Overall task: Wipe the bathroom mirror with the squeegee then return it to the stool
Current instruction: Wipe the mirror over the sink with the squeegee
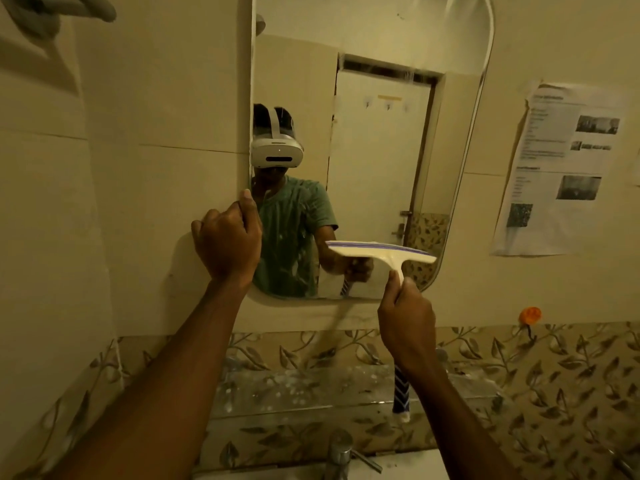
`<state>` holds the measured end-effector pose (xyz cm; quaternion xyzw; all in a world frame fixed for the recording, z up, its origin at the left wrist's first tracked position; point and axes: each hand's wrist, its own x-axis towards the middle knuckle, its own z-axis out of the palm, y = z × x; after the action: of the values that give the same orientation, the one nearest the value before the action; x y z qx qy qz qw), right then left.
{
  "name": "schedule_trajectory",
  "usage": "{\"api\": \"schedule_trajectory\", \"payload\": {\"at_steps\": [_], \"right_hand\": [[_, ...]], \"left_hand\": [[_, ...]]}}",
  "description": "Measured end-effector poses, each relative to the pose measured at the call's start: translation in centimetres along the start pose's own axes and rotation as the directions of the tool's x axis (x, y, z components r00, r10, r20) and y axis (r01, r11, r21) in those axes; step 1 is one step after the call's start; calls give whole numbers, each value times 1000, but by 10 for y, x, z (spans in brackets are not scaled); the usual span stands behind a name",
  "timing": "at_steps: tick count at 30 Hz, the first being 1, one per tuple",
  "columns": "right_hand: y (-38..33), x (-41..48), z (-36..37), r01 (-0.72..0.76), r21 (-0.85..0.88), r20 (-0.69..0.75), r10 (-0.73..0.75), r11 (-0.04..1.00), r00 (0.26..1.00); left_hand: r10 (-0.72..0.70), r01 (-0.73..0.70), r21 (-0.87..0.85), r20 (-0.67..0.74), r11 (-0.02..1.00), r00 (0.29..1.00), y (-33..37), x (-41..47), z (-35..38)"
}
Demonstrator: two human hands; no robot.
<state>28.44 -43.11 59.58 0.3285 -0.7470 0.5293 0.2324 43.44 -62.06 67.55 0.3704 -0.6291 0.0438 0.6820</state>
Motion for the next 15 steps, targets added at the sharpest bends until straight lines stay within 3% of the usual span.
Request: {"api": "schedule_trajectory", "payload": {"at_steps": [7, 15], "right_hand": [[-20, 26, -11, -12, 21, -13, 13, 1000, 1000], [24, -34, 8, -53, -74, 55, 57, 996, 997]], "left_hand": [[-17, 17, -4, 43, 1000, 999, 1, 0, -4], [-25, 25, -3, 33, 1000, 999, 0, 0, -1]]}}
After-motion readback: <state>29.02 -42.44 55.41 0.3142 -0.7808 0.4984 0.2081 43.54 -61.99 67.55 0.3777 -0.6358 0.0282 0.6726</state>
